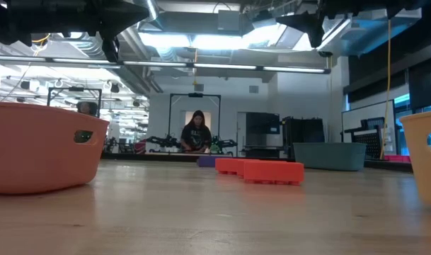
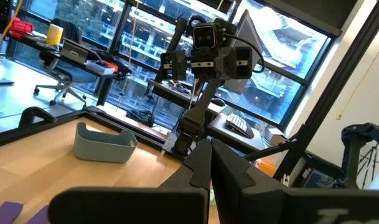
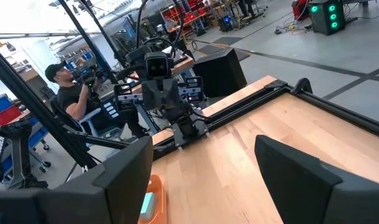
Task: Sort & place blocks by color
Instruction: Put the top light blue block into the brown bin
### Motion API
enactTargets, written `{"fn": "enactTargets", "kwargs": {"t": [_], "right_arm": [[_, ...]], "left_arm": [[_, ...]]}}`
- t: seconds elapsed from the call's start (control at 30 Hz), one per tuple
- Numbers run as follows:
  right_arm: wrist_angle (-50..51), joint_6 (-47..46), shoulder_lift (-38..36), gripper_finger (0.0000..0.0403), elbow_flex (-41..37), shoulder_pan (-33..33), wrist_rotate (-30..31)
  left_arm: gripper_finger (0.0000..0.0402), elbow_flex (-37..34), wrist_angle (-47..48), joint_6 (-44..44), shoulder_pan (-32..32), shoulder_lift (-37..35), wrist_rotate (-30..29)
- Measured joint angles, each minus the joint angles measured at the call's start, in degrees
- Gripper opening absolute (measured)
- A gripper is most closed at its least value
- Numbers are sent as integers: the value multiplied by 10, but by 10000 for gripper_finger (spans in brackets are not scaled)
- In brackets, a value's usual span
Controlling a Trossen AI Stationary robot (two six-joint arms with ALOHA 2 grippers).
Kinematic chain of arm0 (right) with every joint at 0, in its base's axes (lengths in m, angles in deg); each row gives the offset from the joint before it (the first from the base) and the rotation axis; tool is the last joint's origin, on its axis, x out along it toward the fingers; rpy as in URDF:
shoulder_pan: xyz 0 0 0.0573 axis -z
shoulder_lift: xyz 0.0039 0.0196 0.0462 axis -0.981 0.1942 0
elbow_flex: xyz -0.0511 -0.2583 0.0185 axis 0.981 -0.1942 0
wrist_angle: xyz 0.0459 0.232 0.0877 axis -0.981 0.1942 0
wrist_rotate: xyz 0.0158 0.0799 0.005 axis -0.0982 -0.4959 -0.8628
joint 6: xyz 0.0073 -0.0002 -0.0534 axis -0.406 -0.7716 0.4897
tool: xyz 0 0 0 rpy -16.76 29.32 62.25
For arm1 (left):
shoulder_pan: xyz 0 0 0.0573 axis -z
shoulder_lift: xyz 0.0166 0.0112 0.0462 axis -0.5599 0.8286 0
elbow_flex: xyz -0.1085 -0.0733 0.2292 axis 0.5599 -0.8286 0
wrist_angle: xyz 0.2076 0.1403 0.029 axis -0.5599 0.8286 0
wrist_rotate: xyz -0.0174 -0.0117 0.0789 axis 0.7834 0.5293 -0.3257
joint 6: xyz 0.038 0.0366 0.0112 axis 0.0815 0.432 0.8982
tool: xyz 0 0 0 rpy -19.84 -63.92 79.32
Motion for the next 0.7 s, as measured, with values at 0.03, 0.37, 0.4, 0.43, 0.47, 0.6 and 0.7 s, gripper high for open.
{"fn": "enactTargets", "kwargs": {"t": [0.03,0.37,0.4,0.43,0.47,0.6,0.7], "right_arm": [[0,0,0,284,0,0,0],[0,-1,0,284,0,0,0],[0,-2,0,284,0,0,0],[0,-2,0,284,0,0,0],[0,-2,0,284,0,0,0],[0,-5,0,284,0,0,-1],[0,-4,0,284,0,0,-1]], "left_arm": [[0,0,0,0,0,0,0],[0,0,0,2,0,0,-5],[0,0,0,2,0,0,-5],[0,0,0,2,0,0,-5],[0,0,0,2,0,0,-5],[0,0,0,4,0,0,-5],[0,0,0,4,0,0,-5]]}}
